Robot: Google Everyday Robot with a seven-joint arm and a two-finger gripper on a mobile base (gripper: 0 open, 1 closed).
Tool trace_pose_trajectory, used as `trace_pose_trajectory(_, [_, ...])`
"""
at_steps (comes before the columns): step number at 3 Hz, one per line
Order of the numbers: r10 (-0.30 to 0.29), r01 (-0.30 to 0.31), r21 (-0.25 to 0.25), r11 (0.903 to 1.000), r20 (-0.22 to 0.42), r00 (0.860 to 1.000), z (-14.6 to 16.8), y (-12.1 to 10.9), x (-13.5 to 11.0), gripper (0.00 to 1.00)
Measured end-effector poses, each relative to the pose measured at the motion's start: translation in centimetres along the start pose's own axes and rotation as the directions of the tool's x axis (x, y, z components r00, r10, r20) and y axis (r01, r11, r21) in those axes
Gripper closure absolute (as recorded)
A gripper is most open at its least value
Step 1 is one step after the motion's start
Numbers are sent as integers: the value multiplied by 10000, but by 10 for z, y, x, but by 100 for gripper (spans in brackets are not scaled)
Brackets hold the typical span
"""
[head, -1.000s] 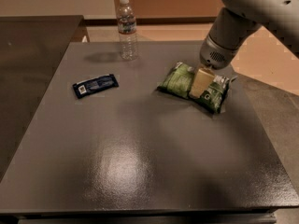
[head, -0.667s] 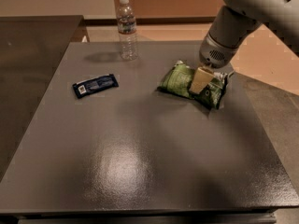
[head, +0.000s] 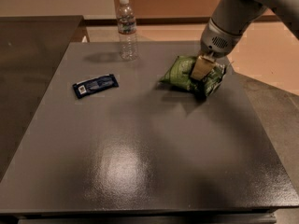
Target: Pick green jalapeno chip bag
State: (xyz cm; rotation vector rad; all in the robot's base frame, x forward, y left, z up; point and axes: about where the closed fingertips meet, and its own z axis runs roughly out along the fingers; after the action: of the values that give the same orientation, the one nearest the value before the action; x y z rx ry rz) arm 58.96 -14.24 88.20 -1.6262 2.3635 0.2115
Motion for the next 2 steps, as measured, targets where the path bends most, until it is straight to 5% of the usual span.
trace_pose_trajectory(2, [-368,367,37,9993,972,9946,-55,8,-26,100])
